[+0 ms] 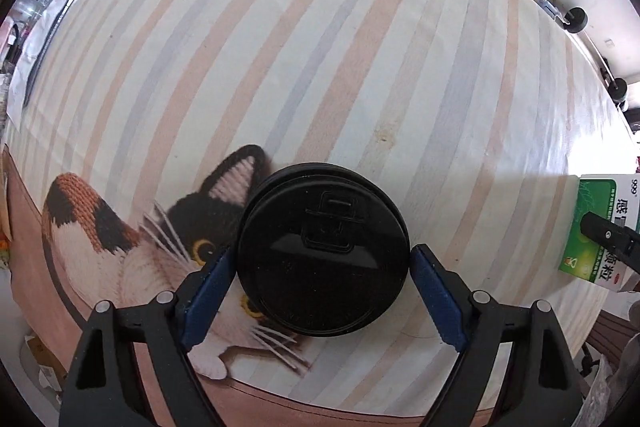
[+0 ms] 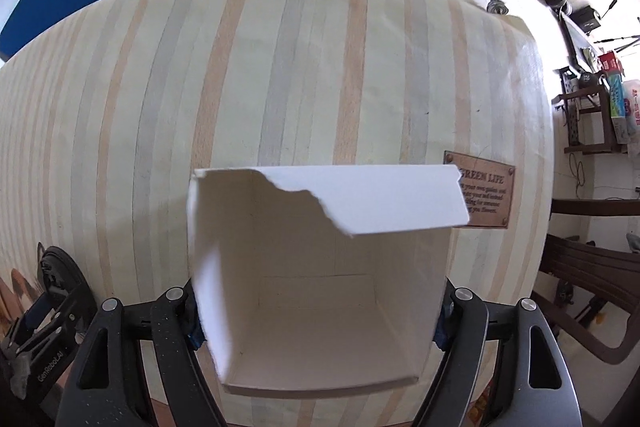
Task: Collect trash
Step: 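Grasp the black round lid with left tool while right tool grasps white open box, then carry the lid and white box with both tools toward the bin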
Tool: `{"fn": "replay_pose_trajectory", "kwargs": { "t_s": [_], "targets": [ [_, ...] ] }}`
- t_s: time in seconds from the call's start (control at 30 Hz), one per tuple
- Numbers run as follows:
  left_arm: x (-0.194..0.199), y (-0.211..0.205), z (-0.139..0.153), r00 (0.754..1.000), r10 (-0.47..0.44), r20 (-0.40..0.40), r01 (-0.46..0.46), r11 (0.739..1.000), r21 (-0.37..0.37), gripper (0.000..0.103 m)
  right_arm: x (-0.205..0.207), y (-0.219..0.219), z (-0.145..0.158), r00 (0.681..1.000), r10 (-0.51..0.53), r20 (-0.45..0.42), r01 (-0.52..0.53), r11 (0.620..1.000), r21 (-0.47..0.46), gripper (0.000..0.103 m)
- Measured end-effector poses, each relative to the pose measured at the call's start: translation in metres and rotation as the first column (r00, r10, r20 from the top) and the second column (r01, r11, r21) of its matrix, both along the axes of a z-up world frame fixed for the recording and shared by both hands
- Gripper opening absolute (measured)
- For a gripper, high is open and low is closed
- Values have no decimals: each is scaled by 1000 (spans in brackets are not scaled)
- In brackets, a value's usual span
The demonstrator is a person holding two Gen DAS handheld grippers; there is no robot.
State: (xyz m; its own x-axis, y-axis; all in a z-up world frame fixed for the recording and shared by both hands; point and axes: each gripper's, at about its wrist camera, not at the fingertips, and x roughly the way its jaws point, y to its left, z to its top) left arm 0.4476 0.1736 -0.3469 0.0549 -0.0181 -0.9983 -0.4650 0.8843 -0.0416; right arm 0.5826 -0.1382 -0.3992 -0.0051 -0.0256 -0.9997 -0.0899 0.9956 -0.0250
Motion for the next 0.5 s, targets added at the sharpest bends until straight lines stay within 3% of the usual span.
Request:
{"fn": "replay_pose_trajectory", "kwargs": {
  "t_s": [0.23,0.5],
  "targets": [
    [-26,19,2,1000,12,23,-13,1000,17,87,-1,5,-7,1000,17,22,-17,1000,2,79],
    [-52,20,45,996,21,92,-25,998,51,87,-35,50,22,993,81,85,-83,996,13,77]
  ]
}}
